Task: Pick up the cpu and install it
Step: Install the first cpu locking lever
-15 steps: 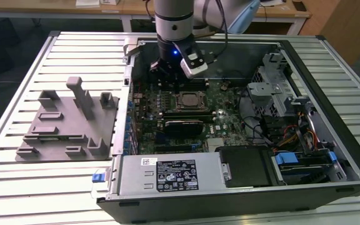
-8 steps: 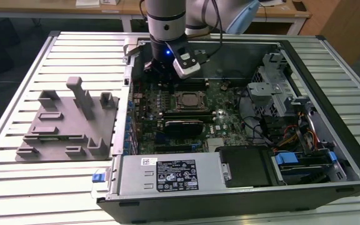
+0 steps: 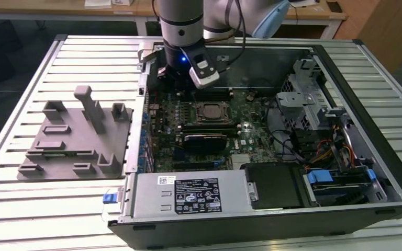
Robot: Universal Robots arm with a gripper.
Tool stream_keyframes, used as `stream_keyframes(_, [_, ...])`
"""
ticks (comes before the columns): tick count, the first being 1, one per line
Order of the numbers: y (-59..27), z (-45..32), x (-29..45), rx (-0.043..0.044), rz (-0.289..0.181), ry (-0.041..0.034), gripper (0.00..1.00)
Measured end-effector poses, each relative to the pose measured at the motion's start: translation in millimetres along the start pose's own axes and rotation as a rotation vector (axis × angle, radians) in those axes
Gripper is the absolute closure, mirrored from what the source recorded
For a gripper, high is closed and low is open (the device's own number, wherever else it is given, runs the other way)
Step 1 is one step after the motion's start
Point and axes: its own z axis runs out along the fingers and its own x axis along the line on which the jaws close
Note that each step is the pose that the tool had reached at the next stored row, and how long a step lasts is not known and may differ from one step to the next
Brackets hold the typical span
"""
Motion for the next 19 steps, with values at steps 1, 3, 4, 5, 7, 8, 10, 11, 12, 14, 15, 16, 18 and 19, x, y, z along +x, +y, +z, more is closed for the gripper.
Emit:
stream_keyframes(1, [-0.1, -0.1, 0.8, -0.0087, 0.000, 0.0005, 0.89])
stream_keyframes(3, [-0.3, -0.2, 2.7, -0.0270, 0.001, 0.0011, 0.89])
stream_keyframes(4, [-0.4, -0.2, 3.6, -0.0362, 0.002, 0.0016, 0.89])
stream_keyframes(5, [-0.5, -0.3, 4.6, -0.0447, 0.002, 0.0020, 0.89])
stream_keyframes(7, [-0.6, -0.4, 6.4, -0.0611, 0.003, 0.0027, 0.89])
stream_keyframes(8, [-0.7, -0.5, 7.3, -0.0697, 0.004, 0.0032, 0.89])
stream_keyframes(10, [-0.8, -0.6, 8.9, -0.0908, 0.005, 0.0040, 0.89])
stream_keyframes(11, [-0.9, -0.6, 9.3, -0.0985, 0.005, 0.0044, 0.89])
stream_keyframes(12, [-0.8, -1.1, 9.4, -0.1017, 0.006, 0.0047, 0.89])
stream_keyframes(14, [-0.7, -2.7, 9.3, -0.1060, 0.006, 0.0048, 0.89])
stream_keyframes(15, [-0.6, -3.6, 9.2, -0.1088, 0.006, 0.0048, 0.89])
stream_keyframes(16, [-0.6, -4.6, 9.2, -0.1123, 0.006, 0.0050, 0.89])
stream_keyframes(18, [-0.5, -6.1, 9.1, -0.1217, 0.006, 0.0054, 0.89])
stream_keyframes(19, [-0.5, -6.4, 9.1, -0.1277, 0.007, 0.0057, 0.89])
